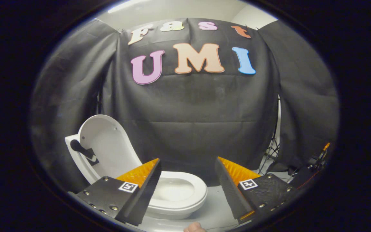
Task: Open the toilet lid.
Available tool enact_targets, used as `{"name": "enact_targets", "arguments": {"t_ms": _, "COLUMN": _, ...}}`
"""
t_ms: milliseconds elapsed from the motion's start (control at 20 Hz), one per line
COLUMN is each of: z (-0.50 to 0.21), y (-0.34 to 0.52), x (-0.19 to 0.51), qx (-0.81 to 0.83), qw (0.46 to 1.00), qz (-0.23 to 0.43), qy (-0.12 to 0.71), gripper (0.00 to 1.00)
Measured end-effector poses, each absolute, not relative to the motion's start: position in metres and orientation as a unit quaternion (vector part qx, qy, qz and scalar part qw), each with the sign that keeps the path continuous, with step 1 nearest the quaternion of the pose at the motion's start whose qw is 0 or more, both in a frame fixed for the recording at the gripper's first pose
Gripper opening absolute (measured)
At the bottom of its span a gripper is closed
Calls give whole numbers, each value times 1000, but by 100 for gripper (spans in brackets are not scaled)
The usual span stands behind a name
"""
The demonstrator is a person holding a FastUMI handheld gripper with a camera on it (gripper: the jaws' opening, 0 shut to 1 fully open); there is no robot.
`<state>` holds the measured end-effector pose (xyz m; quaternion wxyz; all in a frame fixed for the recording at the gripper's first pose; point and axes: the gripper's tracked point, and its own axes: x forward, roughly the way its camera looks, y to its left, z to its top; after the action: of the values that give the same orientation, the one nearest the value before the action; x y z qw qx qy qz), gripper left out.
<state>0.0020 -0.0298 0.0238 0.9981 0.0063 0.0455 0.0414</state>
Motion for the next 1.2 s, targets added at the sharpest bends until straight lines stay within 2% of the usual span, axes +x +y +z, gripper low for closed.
{"name": "enact_targets", "arguments": {"t_ms": 500, "z": 31, "y": -41, "x": 5, "qx": 27, "qw": 998, "qz": 29, "qy": 39, "gripper": 98}}
{"name": "enact_targets", "arguments": {"t_ms": 1200, "z": 30, "y": -14, "x": 9, "qx": 26, "qw": 998, "qz": 47, "qy": 38, "gripper": 99}}
